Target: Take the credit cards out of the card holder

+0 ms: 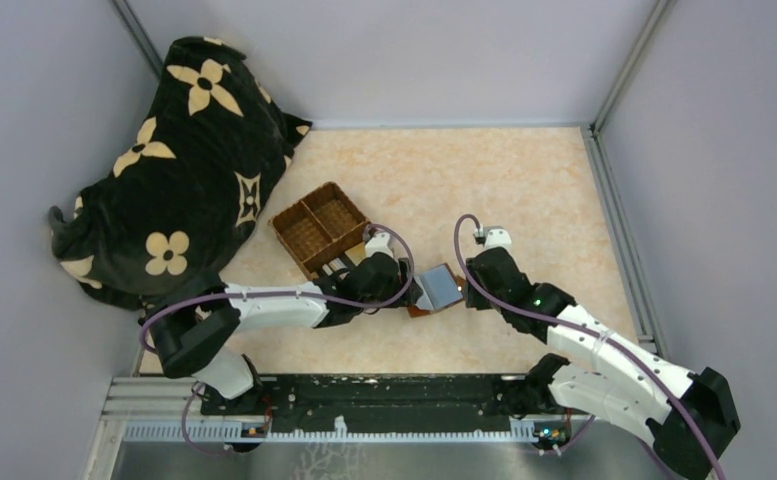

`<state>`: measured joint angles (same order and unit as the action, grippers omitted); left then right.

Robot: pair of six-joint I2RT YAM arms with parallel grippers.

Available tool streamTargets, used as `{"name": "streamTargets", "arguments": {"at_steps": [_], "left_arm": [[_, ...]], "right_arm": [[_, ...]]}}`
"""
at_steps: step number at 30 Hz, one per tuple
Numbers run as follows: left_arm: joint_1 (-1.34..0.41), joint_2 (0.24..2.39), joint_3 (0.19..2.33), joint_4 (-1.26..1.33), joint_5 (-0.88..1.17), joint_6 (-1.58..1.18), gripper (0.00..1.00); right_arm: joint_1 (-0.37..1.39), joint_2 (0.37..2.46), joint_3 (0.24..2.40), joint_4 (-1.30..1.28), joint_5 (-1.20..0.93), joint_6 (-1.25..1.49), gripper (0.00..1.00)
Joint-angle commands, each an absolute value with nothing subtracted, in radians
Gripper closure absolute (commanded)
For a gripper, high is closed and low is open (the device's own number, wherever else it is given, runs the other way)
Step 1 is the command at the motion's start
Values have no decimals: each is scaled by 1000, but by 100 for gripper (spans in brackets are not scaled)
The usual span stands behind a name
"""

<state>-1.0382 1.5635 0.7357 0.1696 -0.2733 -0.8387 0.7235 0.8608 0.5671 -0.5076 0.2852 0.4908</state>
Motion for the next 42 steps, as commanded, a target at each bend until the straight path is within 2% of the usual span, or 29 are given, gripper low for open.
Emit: {"name": "streamTargets", "arguments": {"at_steps": [1,4,6,8,10,14,16,27,33,39,42], "left_arm": [[-1043,1544,759,137,-212,-795,26],[-1048,1519,736,126,-200,-811,23],[-1060,1487,725,110,-217,-817,29],[-1080,1453,727,81,-242,-812,39],[-1107,1423,744,34,-270,-808,55],[-1150,1394,800,-26,-302,-784,99],[-1153,1397,821,-16,-286,-764,100],[-1144,1548,912,139,-197,-693,100],[-1121,1598,832,196,-120,-736,100],[-1119,1567,707,223,-131,-773,100],[-1120,1565,678,224,-143,-778,100]], "right_arm": [[721,856,577,-460,282,486,69],[721,861,571,-450,273,491,69],[721,864,566,-442,268,493,69],[721,870,563,-439,267,496,74],[721,873,563,-436,268,498,82],[721,878,564,-426,273,500,96],[721,885,563,-419,272,501,100],[720,921,568,-391,263,505,100],[707,950,574,-373,264,504,100],[698,1008,583,-331,255,499,100],[698,1041,582,-303,248,499,96]]}}
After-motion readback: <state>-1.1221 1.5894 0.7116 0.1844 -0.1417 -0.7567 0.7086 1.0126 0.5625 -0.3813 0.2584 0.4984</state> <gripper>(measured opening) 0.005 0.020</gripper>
